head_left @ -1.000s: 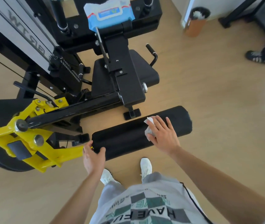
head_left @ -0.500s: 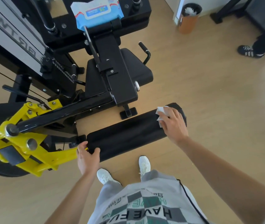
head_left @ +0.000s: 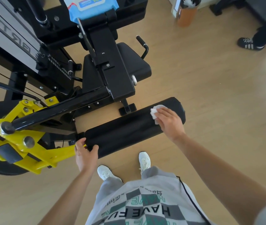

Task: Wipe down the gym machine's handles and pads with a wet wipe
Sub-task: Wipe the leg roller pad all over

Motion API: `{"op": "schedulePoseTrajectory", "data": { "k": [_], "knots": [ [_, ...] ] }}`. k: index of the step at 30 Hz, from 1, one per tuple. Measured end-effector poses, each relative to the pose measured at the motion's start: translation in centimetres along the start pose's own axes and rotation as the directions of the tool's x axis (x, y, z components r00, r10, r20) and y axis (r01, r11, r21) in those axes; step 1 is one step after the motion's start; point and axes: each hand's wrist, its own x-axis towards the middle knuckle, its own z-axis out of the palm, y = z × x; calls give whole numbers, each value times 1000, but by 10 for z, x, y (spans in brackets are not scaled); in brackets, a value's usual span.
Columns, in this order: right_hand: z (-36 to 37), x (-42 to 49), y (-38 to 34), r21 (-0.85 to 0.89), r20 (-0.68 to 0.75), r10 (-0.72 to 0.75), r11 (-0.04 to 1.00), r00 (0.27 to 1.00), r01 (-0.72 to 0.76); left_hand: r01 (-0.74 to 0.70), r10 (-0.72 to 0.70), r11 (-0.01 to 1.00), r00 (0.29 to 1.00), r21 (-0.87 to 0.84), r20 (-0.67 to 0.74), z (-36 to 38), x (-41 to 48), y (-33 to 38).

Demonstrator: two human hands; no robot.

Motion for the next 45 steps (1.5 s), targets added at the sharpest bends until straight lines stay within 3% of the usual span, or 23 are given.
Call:
{"op": "schedulePoseTrajectory", "data": {
  "k": [8,12,18,25,35,45],
  "knots": [
    [-17,-19,45,-115,-94,331,933,939,-340,-36,34,995,999,97,26,6,5,9],
    [-9,-18,23,-92,-59,367,924,929,-371,-32,27,990,999,136,41,10,4,10],
    [10,-15,-13,-76,-36,117,990,993,-119,-95,90,985,995,147,41,8,4,2],
    [49,-12,-52,0,60,-65,998,996,65,-148,141,977,988,151,61,6,5,-8],
    [99,-7,-143,103,169,-386,922,907,374,-195,192,981,975,12,115,-7,-5,-29],
    [125,-6,-178,243,207,-547,832,811,499,-148,160,981,983,-127,90,-9,-28,-41]
  ]
}}
